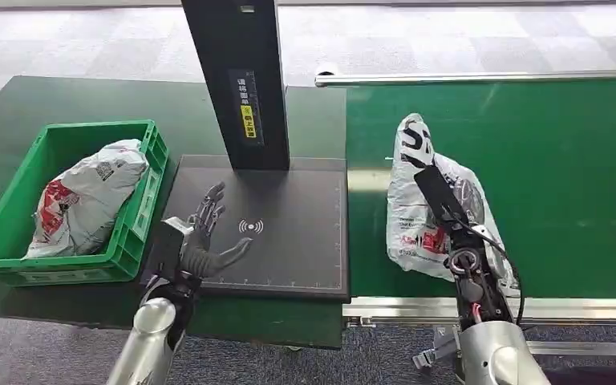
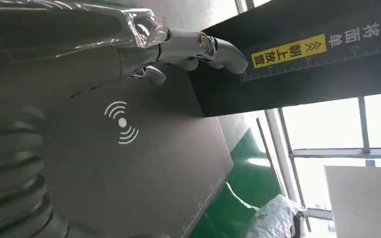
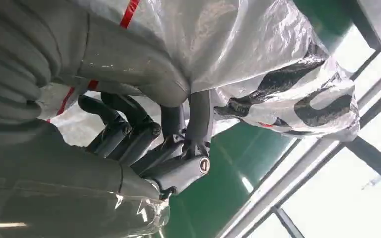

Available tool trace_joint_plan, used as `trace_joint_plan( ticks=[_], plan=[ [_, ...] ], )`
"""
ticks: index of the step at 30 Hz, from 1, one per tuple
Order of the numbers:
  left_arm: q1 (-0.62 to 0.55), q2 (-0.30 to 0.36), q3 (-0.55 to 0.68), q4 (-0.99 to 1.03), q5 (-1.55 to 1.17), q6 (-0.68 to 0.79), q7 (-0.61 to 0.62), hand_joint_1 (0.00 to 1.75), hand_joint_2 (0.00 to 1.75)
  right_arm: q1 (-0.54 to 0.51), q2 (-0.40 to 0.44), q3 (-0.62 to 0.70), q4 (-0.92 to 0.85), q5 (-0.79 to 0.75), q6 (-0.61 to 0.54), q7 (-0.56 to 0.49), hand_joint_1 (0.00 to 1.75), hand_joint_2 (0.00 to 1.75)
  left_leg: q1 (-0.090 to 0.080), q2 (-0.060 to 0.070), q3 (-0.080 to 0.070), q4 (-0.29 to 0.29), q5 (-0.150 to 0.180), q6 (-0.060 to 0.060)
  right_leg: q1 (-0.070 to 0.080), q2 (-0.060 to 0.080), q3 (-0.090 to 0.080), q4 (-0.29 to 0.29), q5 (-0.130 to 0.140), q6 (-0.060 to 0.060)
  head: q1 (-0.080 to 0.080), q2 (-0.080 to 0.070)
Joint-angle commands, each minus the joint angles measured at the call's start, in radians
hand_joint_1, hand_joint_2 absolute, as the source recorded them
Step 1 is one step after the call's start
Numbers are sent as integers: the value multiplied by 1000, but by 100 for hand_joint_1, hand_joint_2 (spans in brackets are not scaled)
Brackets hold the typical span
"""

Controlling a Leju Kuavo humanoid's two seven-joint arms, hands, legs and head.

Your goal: Moved the parcel from conveyor to table for the left to box.

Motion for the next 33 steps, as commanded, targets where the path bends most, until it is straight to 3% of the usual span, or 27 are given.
trace_joint_plan(
  ticks=[1,8,12,18,21,22,27,31,33],
  plan=[
    [-1,11,10,9,-1,-4,2,0,175,9,19,-19,-72,-3,6,0,175,175,0,0,2,-1,-1,1,0,1,2,-1,0,0,0,0],
    [-1,11,10,9,-1,-4,2,0,175,9,19,-19,-72,-3,6,0,175,175,0,0,2,-1,-1,0,0,1,2,-1,-1,0,0,0],
    [-5,-2,27,-9,18,37,-51,0,175,29,46,-47,-195,-134,-153,-173,175,175,0,0,1,0,0,0,0,0,0,0,0,0,0,0],
    [-18,-37,80,-128,35,315,-177,0,175,115,81,-38,-468,-323,-268,-343,175,175,0,-1,-1,1,0,0,0,-1,-1,1,-1,0,0,0],
    [-28,-47,103,-182,31,525,-283,0,175,130,89,42,-525,-326,-301,-402,175,175,0,1,-1,1,-1,0,0,1,-1,1,0,0,0,0],
    [-31,-66,146,-271,120,701,-351,0,175,133,105,180,-530,-232,-287,-489,175,175,0,1,0,1,-1,0,0,1,-1,1,-1,0,0,0],
    [-27,-48,134,-345,189,748,-351,0,175,118,119,419,-453,-154,-327,-446,175,175,0,9,1,0,-1,0,1,8,-1,1,1,-1,0,0],
    [-14,-49,110,-435,187,815,-351,0,175,101,91,537,-364,-147,-258,-438,175,175,2,4,2,0,-1,0,2,4,1,0,0,0,0,0],
    [-13,-61,120,-462,190,816,-351,0,175,86,79,614,-289,-74,-219,-413,175,175,2,6,2,0,-1,0,2,5,1,-1,0,0,0,0]
  ],
)
